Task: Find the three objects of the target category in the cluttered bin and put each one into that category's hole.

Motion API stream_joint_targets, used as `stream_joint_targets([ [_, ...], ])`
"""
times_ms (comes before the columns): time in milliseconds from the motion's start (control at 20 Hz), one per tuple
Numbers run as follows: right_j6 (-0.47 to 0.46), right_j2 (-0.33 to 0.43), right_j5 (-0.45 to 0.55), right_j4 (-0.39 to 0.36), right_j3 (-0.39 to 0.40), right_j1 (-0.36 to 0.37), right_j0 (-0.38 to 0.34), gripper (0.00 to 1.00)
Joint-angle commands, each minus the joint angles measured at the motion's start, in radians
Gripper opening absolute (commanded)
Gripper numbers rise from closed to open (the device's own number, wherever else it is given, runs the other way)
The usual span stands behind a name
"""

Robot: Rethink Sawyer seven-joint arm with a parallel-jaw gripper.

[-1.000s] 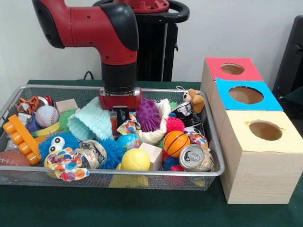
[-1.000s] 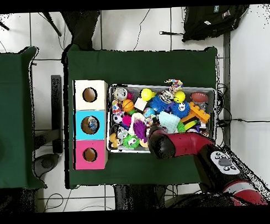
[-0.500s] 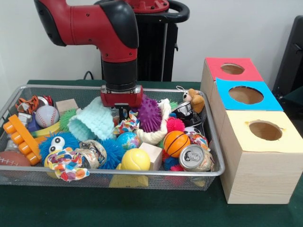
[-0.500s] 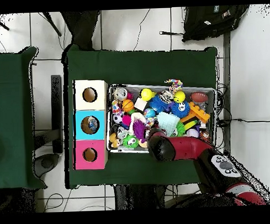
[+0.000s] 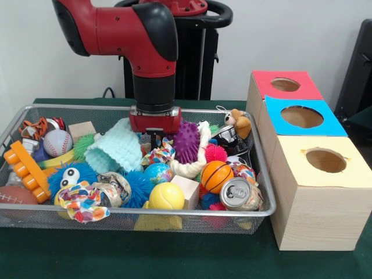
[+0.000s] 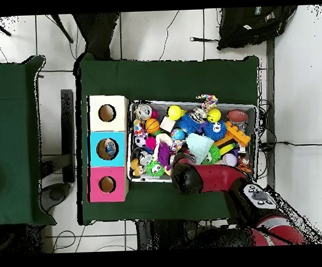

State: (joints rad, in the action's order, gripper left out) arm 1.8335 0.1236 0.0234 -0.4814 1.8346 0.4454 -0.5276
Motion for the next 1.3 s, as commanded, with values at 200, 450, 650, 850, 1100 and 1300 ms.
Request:
stream_joint_targets([
  [200,0.108,-0.084,0.062,-0.021,0.112,-0.166,0.044,0.0],
  [450,0.073,-0.108,0.072,-0.032,0.084,-0.175,0.027,0.0],
  [650,0.051,-0.109,0.092,-0.034,0.06,-0.175,0.013,0.0],
  [850,0.046,-0.131,0.084,-0.039,0.039,-0.175,0.019,0.0],
  [1100,0.032,-0.156,0.073,-0.055,0.015,-0.183,0.011,0.0],
  [1300,0.013,-0.169,0.07,-0.072,-0.003,-0.189,-0.004,0.0],
])
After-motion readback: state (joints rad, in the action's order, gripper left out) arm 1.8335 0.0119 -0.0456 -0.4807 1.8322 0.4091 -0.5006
